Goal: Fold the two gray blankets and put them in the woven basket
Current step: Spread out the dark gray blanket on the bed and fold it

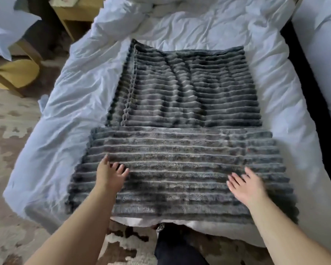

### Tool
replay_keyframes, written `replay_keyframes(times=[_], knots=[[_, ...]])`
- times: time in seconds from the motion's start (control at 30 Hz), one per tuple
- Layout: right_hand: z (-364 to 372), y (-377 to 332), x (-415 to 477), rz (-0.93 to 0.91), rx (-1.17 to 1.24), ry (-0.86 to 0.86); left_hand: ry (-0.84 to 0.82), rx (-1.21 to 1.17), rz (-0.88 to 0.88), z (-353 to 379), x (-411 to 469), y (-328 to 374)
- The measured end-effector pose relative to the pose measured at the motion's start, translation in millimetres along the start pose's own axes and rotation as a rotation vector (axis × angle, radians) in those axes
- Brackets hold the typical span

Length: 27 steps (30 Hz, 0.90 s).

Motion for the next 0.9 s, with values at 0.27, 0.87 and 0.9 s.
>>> replay_keyframes(times=[0.27,0.87,0.9], knots=[[-45.0,41.0,27.3,0.011,0.001,0.126,0.109,-0.03,0.033,-57.7,12.9,-15.6],[-163.5,140.9,-68.0,0.145,-0.041,0.116,0.196,-0.127,-0.13,-178.5,-87.7,-88.7],[-163.2,140.0,-63.7,0.147,-0.037,0.133,0.192,-0.112,-0.132,-176.9,-83.4,-88.9]])
Point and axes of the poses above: each hand's wrist, its own x-axis towards the middle knuckle, its own z-axis out of the palm, y = z × x, the point moved 9 cm from there along x, towards the middle knuckle, and after that the axes turned 8 degrees about -x, right-handed, at the moved point
